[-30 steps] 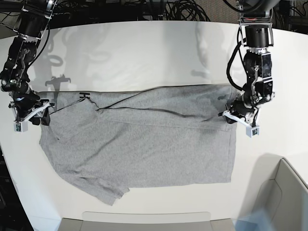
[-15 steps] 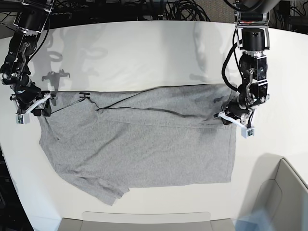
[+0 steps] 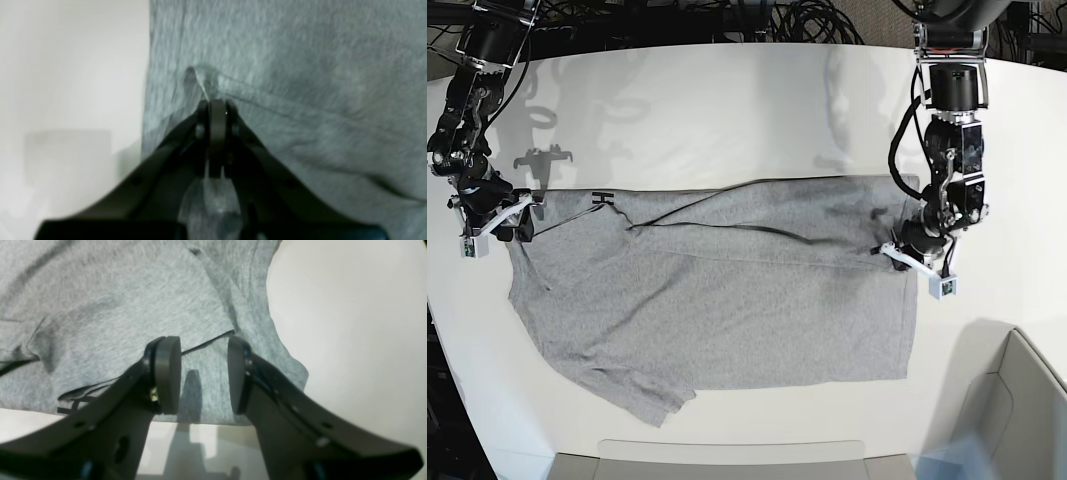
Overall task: Fold the T-shirt properly
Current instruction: 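Release the folded edge and raise both grippers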
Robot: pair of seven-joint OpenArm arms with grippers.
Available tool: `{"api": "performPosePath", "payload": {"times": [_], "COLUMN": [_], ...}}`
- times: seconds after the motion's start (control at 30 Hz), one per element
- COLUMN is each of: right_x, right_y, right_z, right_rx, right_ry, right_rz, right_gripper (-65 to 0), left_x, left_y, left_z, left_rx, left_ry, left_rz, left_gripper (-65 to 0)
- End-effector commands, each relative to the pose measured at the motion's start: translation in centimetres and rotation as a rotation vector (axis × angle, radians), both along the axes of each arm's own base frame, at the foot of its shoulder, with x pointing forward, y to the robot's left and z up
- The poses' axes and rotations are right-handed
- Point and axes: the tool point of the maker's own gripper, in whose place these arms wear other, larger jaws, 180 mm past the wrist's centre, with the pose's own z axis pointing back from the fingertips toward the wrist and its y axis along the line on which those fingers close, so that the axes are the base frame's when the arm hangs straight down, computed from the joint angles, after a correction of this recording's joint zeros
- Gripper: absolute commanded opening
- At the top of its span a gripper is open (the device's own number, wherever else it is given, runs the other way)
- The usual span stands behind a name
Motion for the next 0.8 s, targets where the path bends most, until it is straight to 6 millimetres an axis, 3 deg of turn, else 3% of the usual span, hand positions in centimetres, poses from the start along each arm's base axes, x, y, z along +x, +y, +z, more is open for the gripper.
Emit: {"api": "performPosePath", "payload": {"times": [0.0, 0.2, 0.37, 0.57, 0.7, 0.77], "right_x": [1.1, 1.1, 1.0, 1.1, 1.0, 0.7], "right_y": [-0.5, -0.6, -0.6, -0.6, -2.1, -3.5], "right_z": [1.9, 1.9, 1.9, 2.0, 3.0, 4.0], "right_rx": [-0.011, -0.012, -0.013, -0.014, -0.013, 0.020], "right_ry": [-0.062, -0.062, -0.061, -0.065, -0.091, -0.127], "right_rz": [0.003, 0.003, 0.003, 0.003, -0.038, -0.088], "right_gripper": [-41.5, -41.5, -41.5, -41.5, -41.5, -41.5], "left_x": [1.6, 4.1, 5.1, 4.9, 4.8, 4.1], "left_y": [0.7, 3.1, 3.7, 3.6, 3.2, 2.9], "left_z": [2.2, 5.4, 5.2, 5.0, 6.4, 7.0], "left_rx": [0.014, -0.004, -0.020, -0.024, -0.013, 0.002], "left_ry": [-0.071, -0.146, -0.131, -0.118, -0.161, -0.184], "left_rz": [0.007, 0.086, 0.108, 0.104, 0.090, 0.075], "left_gripper": [-65.0, -65.0, -65.0, -65.0, -48.8, -46.3]}}
